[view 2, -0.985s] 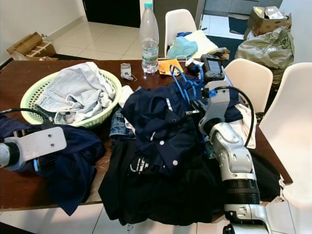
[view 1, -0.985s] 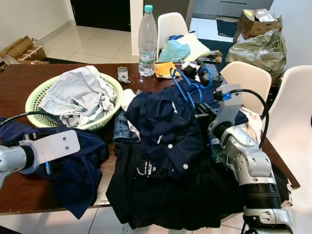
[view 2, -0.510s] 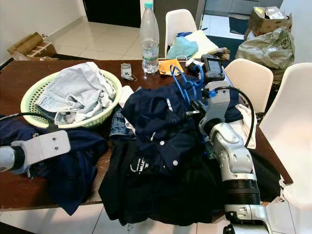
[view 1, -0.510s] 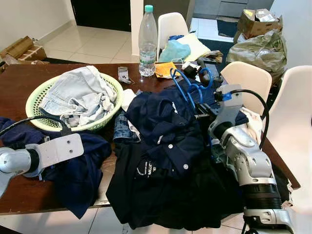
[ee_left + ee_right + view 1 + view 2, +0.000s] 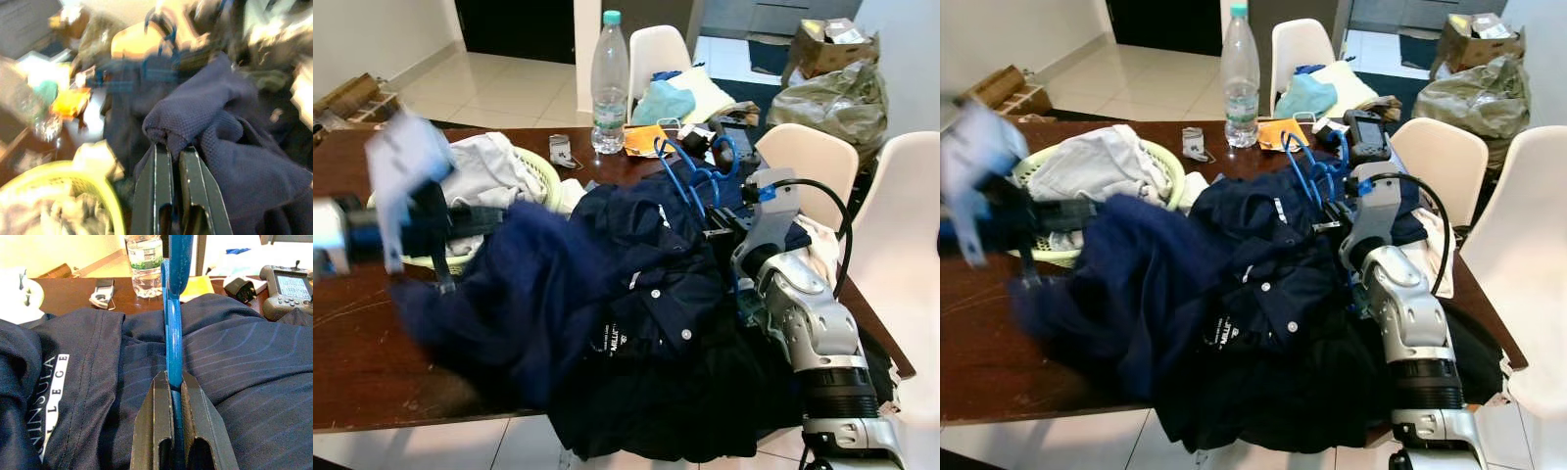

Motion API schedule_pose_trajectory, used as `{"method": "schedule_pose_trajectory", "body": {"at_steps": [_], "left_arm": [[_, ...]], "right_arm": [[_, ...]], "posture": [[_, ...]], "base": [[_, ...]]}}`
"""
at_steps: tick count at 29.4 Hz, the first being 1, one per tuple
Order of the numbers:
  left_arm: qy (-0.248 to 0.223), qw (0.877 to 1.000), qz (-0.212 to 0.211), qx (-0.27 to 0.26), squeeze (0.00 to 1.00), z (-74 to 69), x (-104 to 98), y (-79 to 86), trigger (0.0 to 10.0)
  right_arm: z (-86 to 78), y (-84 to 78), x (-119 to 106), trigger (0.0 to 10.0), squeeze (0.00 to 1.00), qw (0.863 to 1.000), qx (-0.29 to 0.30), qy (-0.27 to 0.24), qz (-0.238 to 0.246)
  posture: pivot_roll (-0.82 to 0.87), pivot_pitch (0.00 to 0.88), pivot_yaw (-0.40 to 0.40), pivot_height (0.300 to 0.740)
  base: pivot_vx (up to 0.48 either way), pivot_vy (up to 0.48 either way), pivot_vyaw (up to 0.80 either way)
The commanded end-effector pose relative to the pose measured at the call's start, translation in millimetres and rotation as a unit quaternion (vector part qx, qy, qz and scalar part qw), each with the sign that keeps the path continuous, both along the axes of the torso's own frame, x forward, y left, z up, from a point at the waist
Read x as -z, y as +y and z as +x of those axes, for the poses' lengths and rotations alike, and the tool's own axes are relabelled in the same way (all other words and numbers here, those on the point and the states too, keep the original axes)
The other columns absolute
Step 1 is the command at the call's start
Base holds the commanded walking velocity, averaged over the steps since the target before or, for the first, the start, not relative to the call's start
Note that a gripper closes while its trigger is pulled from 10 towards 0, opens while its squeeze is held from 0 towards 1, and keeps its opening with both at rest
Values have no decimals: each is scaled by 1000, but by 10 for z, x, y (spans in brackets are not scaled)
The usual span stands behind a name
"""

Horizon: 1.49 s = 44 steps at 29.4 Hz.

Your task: Hang hanger

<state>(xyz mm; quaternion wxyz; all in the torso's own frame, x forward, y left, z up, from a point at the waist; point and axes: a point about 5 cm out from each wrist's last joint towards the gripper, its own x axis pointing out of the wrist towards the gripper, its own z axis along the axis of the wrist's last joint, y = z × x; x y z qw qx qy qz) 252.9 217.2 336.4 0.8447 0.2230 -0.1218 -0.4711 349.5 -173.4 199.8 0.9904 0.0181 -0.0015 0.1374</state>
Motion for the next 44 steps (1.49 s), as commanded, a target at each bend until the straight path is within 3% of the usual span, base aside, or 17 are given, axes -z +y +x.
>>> {"method": "schedule_pose_trajectory", "body": {"at_steps": [1, 3, 4, 5, 9, 11, 12, 14, 17, 18, 23, 28, 30, 35, 38, 40, 44], "left_arm": [[-35, 997, -52, 40, 0, -128, -351, 116, 0], [-49, 995, -70, 46, 0, -163, -467, 165, 0], [-89, 981, -159, 68, 0, -247, -780, 328, 392], [-98, 977, -185, 43, 0, -229, -884, 430, 1176], [-107, 972, -209, 31, 0, -217, -935, 465, 2392], [-125, 955, -266, 25, 0, -228, -1046, 530, 4196], [-125, 955, -266, 25, 0, -228, -1046, 530, 4196], [-126, 953, -276, -6, 0, -202, -1082, 594, 7137], [-122, 953, -277, -22, 0, -183, -1099, 618, 7686], [-126, 950, -284, -27, 0, -176, -1133, 626, 9216], [-123, 943, -310, -16, 0, -185, -1216, 621, 9333], [-46, 966, -247, 54, 0, -184, -999, 398, 9922], [45, 982, -161, 92, 0, -86, -514, 159, 10000], [179, 976, -34, 120, 0, 79, 396, -290, 10000], [177, 981, 12, 80, 0, 192, 588, -332, 10000], [144, 988, 52, -18, 0, 474, 788, -346, 10000], [104, 990, 46, -85, 0, 659, 794, -342, 10000]], "right_arm": [[4, 36, 118, 10000, 0, 1000, -3, 25, 3], [6, 36, 119, 10000, 0, 1000, -3, 25, 4], [12, 35, 117, 10000, 0, 1000, -2, 24, 5], [21, 35, 112, 10000, 0, 1000, -2, 23, 5], [26, 35, 106, 10000, 0, 1000, -1, 22, 5], [27, 25, 104, 10000, 0, 1000, 0, 21, 4], [27, 25, 104, 10000, 0, 1000, 0, 21, 4], [24, 14, 112, 10000, 0, 1000, 0, 22, 2], [22, 9, 117, 10000, 0, 1000, -1, 24, 1], [22, 12, 116, 10000, 0, 1000, -2, 24, 0], [22, 21, 119, 10000, 0, 1000, -3, 25, 0], [23, 21, 139, 10000, 0, 1000, -1, 29, -2], [20, 18, 151, 10000, 0, 999, 2, 32, -5], [2, -20, 170, 10000, 0, 999, 9, 36, -10], [-1, -31, 174, 10000, 0, 999, 11, 37, -10], [-2, -35, 179, 10000, 0, 999, 12, 38, -11], [-2, -28, 182, 10000, 0, 999, 12, 39, -10]], "posture": [[181, 106, -3, 740], [181, 106, -3, 740], [182, 102, -1, 740], [181, 99, 0, 740], [180, 94, 0, 740], [179, 93, 0, 740], [179, 93, 0, 740], [178, 94, -4, 740], [179, 92, -8, 740], [179, 96, -9, 740], [180, 96, -9, 740], [182, 97, -7, 740], [177, 99, -5, 740], [167, 100, -1, 740], [167, 100, -1, 740], [169, 102, -2, 740], [168, 102, -3, 740]], "base": [[0, 0, 0], [0, 0, 0], [0, 0, 0], [0, 0, 0], [0, 0, 0], [0, 0, 0], [0, 0, 0], [0, 0, 0], [0, 0, 0], [0, 0, 0], [0, 0, 0], [0, 0, 0], [0, 0, 0], [0, 0, 0], [0, 0, 0], [0, 0, 0], [0, 0, 0]]}}
